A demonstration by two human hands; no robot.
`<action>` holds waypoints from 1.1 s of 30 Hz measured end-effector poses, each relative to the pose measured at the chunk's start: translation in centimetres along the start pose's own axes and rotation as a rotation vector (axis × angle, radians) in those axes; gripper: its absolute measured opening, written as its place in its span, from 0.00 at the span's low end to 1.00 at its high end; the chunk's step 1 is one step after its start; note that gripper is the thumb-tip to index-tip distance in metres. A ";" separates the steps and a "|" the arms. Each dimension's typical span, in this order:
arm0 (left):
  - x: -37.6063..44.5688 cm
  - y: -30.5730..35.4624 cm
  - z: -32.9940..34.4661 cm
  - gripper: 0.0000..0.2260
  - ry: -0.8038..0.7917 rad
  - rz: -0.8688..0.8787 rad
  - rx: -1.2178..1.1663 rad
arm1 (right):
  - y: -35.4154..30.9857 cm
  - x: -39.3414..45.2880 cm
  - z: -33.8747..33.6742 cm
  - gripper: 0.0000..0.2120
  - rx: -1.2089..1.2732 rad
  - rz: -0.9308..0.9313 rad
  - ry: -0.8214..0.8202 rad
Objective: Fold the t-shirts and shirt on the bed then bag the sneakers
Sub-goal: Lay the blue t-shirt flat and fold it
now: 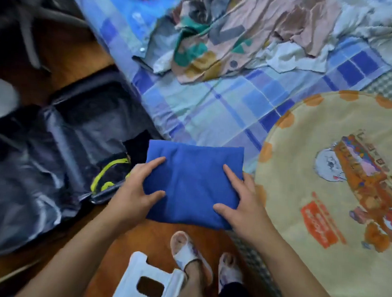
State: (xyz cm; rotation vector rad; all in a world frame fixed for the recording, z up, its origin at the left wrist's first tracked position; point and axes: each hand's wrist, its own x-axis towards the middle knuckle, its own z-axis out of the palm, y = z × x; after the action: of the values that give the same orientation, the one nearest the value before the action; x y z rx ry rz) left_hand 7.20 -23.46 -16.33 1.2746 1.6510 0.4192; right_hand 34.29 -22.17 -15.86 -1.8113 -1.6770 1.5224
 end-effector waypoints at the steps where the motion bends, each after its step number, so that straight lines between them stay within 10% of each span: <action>1: 0.1 -2.0 -2.2 0.34 0.030 -0.060 -0.020 | -0.8 1.7 2.5 0.41 0.030 -0.014 -0.050; 7: 1.3 -12.2 -10.1 0.35 0.010 -0.449 0.001 | -2.7 9.0 16.8 0.41 0.069 0.086 -0.322; 14: 10.0 -21.6 -14.3 0.38 -0.098 -0.501 0.264 | -2.3 17.5 28.3 0.42 0.061 0.257 -0.422; 26: 38.1 -39.5 -14.8 0.39 -0.150 -0.085 0.422 | 3.5 37.4 47.9 0.36 0.287 0.470 0.163; 33: 44.3 -45.3 -10.2 0.35 -0.109 -0.122 0.097 | 9.4 40.1 51.8 0.31 0.194 0.544 0.381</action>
State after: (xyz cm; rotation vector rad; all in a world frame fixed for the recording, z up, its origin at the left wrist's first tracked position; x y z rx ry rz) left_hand -25.13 0.48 -66.37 1.2374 1.6630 0.1945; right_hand -8.95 -14.79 -65.43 -2.3744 -0.8747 1.3321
